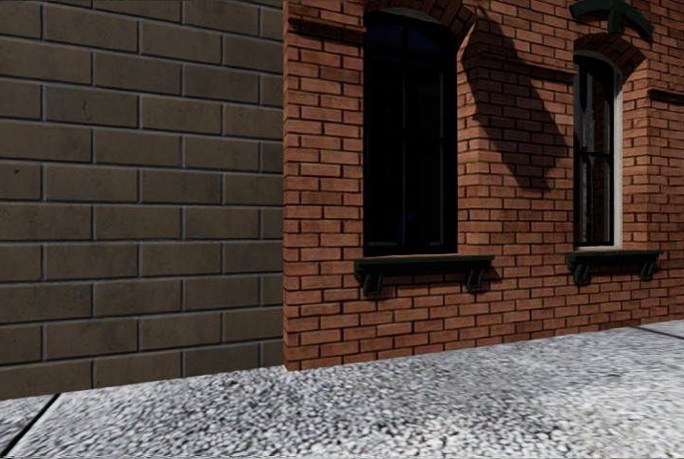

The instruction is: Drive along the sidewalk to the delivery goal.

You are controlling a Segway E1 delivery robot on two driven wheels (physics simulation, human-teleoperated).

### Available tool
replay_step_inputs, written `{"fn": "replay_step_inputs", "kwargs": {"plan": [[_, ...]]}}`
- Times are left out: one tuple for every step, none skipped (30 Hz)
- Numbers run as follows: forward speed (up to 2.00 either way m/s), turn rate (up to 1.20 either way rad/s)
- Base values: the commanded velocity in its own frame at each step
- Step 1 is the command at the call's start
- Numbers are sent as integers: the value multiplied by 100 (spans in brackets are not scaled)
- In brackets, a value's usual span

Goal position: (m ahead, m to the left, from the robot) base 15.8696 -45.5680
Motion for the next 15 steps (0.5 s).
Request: {"fn": "replay_step_inputs", "kwargs": {"plan": [[0,-65],[0,-65],[0,-65],[0,-66],[0,-66],[0,-66],[0,-66],[0,-66],[0,-66],[0,-66],[0,-66],[1,-66],[8,-66],[20,-66],[33,-66]]}}
